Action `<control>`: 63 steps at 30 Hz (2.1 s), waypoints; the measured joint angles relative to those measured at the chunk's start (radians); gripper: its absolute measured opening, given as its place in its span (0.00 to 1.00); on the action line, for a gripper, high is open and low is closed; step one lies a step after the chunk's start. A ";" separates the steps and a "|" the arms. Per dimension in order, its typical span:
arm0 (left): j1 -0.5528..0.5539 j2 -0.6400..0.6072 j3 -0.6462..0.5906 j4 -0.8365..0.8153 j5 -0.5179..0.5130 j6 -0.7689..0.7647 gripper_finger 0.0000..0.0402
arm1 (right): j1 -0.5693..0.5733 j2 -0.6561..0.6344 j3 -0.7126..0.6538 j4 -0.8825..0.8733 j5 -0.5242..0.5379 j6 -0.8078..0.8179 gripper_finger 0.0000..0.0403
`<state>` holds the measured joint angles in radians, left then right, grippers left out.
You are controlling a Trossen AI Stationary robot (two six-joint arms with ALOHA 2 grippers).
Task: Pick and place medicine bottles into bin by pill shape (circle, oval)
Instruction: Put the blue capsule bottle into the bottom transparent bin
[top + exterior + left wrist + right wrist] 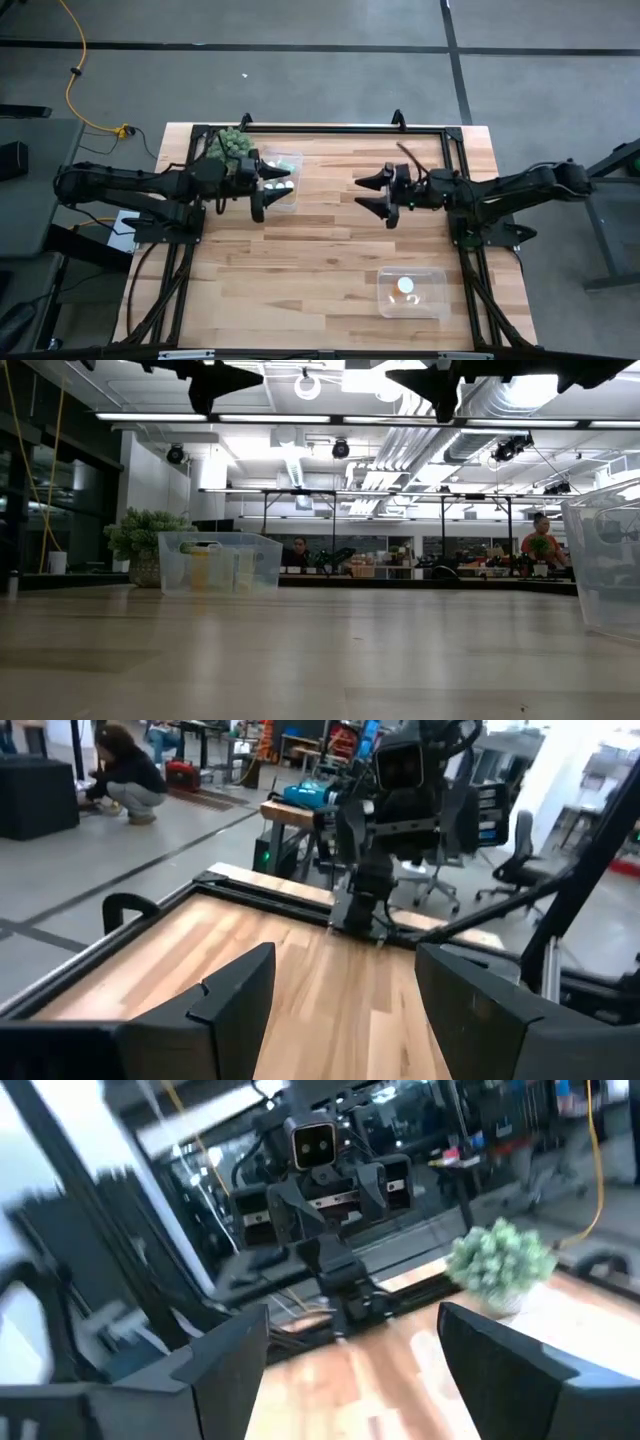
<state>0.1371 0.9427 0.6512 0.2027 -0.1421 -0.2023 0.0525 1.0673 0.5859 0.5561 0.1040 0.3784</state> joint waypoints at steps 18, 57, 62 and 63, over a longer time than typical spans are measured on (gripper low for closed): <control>0.089 0.035 0.149 -0.396 -0.135 -0.186 0.57 | 0.000 0.000 0.002 -0.021 0.086 -0.264 0.70; 0.516 0.723 0.639 -1.150 0.221 0.823 0.50 | 0.000 0.000 0.003 -0.060 0.115 -0.117 0.70; 0.514 0.729 0.639 -1.125 0.221 0.808 0.49 | 0.000 0.000 0.003 -0.061 0.116 -0.133 0.70; 0.510 0.737 0.639 -1.123 0.216 0.795 0.49 | 0.000 0.000 0.003 -0.061 0.116 -0.137 0.70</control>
<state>0.6469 1.6798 1.2907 -0.9208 0.0740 0.5927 0.0521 1.0672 0.5884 0.4953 0.2199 0.2413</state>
